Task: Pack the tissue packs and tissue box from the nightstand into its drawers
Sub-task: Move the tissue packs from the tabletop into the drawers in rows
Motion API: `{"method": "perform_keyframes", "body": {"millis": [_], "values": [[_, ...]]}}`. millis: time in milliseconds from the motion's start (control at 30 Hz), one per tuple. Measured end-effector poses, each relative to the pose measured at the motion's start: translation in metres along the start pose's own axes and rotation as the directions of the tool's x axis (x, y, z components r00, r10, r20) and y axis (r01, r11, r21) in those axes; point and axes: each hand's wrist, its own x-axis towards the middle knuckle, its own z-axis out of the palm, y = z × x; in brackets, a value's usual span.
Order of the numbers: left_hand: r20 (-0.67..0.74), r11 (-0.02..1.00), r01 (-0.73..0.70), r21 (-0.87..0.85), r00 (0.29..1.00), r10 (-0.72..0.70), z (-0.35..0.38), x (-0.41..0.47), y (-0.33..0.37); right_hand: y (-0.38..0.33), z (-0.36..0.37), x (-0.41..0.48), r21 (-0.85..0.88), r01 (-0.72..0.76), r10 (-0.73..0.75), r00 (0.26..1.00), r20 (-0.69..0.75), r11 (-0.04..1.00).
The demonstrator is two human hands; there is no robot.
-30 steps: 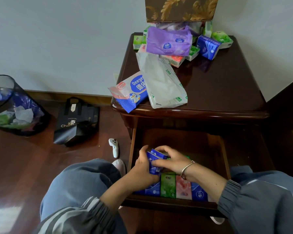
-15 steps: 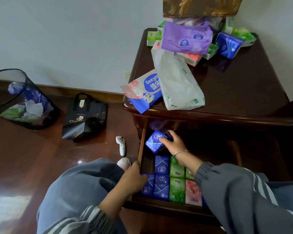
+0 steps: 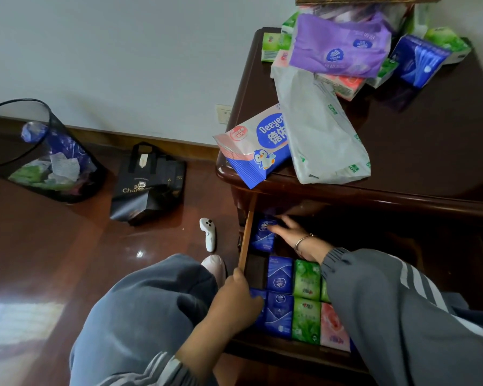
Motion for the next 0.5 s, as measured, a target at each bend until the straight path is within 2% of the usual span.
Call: {"method": "perform_keyframes", "body": {"millis": [100,233,367,500], "values": [[0.008,1.000,-0.004,0.012,1.000,0.004,0.000,0.002,0.000,0.000,0.000,0.003,-0.189,0.076,-0.064,0.996,0.067,0.979],[0.021,1.000,0.003,0.021,1.000,-0.003,0.001,0.002,0.001,0.007,0.002,0.008,-0.499,0.108,-0.087,0.994,0.065,0.860],[0.008,0.999,0.006,0.032,1.000,-0.007,0.001,0.001,0.002,0.011,0.005,0.006,-0.609,0.115,-0.138,0.990,0.009,0.785],[0.006,0.999,-0.002,0.044,1.000,0.001,0.001,0.000,0.004,0.009,0.004,-0.001,-0.608,0.141,-0.167,0.986,0.014,0.781]]}}
